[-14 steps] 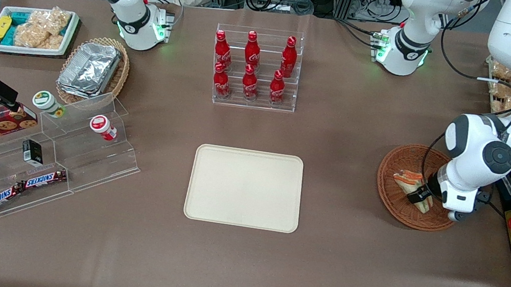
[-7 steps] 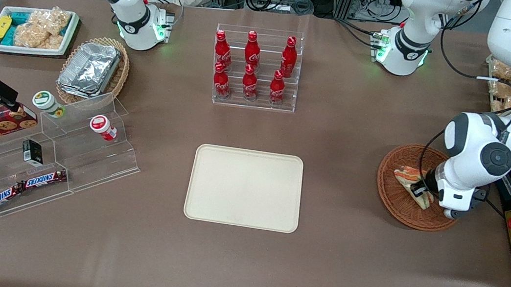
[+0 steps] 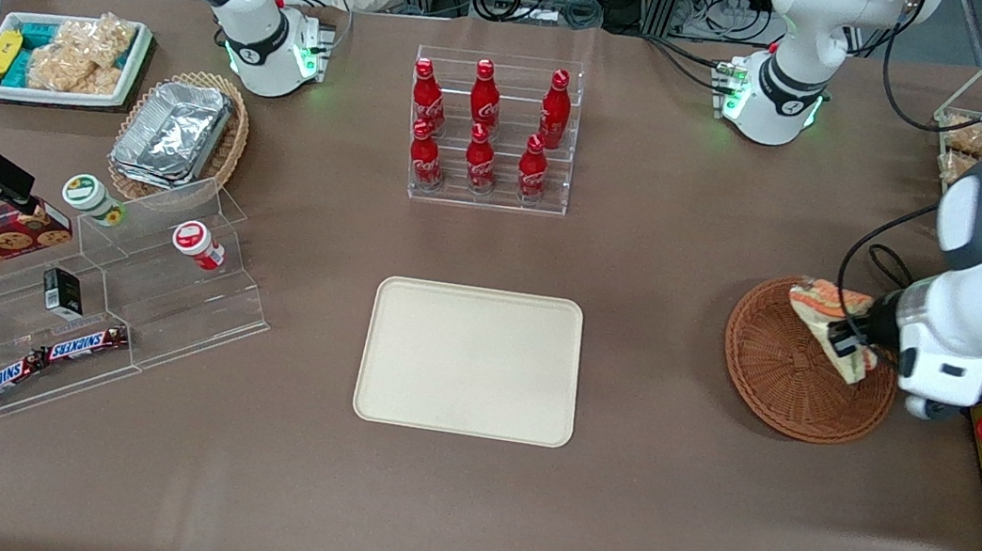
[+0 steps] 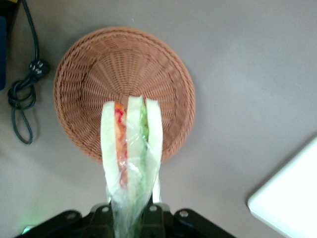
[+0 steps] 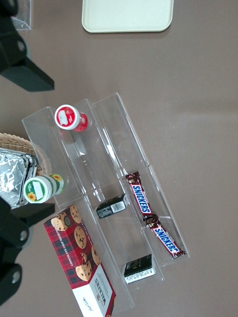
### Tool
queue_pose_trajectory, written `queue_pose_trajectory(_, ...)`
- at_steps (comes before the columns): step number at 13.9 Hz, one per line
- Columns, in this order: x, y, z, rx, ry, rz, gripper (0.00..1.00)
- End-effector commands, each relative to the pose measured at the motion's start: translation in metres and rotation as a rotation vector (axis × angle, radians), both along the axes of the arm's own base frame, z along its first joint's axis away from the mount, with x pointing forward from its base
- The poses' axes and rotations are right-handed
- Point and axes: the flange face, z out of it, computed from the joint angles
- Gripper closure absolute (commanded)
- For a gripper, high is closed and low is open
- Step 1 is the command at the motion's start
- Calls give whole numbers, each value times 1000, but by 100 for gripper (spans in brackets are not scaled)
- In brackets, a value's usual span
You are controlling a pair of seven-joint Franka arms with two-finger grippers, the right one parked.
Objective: Place sandwich from basket to tray
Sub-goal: 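Lift the sandwich and carry it over the cream tray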
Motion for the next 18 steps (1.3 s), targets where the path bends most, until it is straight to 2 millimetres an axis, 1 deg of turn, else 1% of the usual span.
queue_pose_trajectory(1,12,-9,33,-46,19,-50,100)
queue_pose_trajectory(2,11,-31,35,-55,10,-92,100)
queue_pose_trajectory(4,8,-84,38,-81,-35,-235,100)
queue_pose_trajectory(5,7,-112,35,-101,-63,-311,100)
queue_pose_trajectory(6,6,-146,24,-101,-77,-390,100)
queue_pose_trajectory(7,3,-182,10,-72,-95,-464,100)
queue_pose_trajectory(8,0,-217,-10,-52,-106,-532,100)
queue_pose_trajectory(9,-1,-244,-31,-44,-112,-581,100)
queue_pose_trajectory(10,1,-267,-58,-39,-120,-621,100)
queue_pose_trajectory(11,1,-288,-80,-37,-144,-662,100)
queue_pose_trajectory(12,1,-307,-103,-47,-154,-689,100)
queue_pose_trajectory(13,2,-319,-124,-65,-161,-700,100)
queue_pose_trajectory(14,4,-324,-138,-76,-168,-702,100)
queue_pose_trajectory(15,2,-335,-155,-90,-172,-714,100)
queue_pose_trajectory(16,3,-342,-171,-103,-185,-719,100)
queue_pose_trajectory(17,-2,-351,-186,-111,-180,-729,100)
queue_pose_trajectory(18,-1,-352,-201,-108,-178,-728,100)
